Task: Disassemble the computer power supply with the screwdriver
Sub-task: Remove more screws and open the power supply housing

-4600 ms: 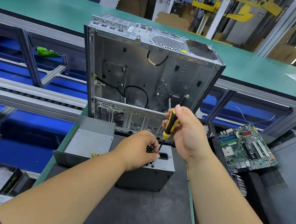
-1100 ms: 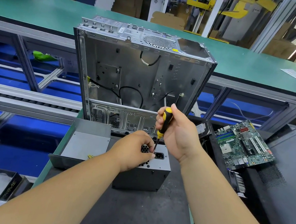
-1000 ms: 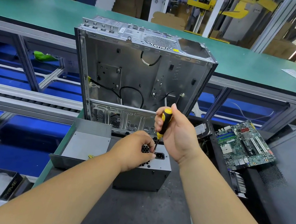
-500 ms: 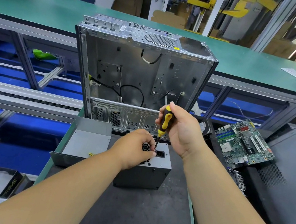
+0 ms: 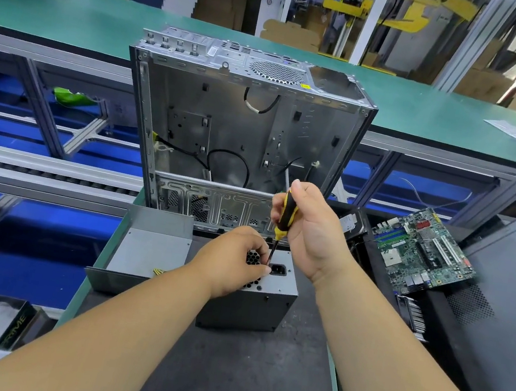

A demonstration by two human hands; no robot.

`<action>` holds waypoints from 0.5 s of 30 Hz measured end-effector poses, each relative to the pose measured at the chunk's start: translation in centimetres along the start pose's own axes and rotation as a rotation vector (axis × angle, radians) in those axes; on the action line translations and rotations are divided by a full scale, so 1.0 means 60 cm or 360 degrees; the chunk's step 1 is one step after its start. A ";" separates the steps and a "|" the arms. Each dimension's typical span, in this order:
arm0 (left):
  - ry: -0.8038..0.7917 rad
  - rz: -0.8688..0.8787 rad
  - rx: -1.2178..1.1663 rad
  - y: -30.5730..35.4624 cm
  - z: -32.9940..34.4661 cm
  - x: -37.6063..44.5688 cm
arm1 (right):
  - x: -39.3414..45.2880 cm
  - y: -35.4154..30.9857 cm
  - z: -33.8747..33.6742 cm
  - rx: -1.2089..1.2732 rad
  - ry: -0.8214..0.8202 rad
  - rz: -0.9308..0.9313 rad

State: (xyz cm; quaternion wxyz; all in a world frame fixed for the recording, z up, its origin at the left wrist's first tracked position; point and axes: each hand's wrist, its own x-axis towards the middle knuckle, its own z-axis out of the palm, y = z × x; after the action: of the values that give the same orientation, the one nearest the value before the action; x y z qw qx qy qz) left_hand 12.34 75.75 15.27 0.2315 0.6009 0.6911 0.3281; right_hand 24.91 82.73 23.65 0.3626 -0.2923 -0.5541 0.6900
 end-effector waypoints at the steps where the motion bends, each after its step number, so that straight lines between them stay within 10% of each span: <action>1: 0.0002 -0.0005 0.0005 0.000 0.000 0.000 | 0.000 -0.003 -0.001 0.0008 -0.0002 0.0017; 15: 0.0005 0.0011 0.0010 -0.003 0.000 0.000 | 0.002 -0.005 0.002 0.0227 0.0018 0.0033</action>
State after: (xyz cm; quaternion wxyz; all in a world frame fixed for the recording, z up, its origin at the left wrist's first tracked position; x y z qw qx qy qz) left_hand 12.25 75.74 15.13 0.2274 0.6036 0.6904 0.3276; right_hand 24.78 82.80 23.96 0.3785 -0.2754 -0.4984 0.7297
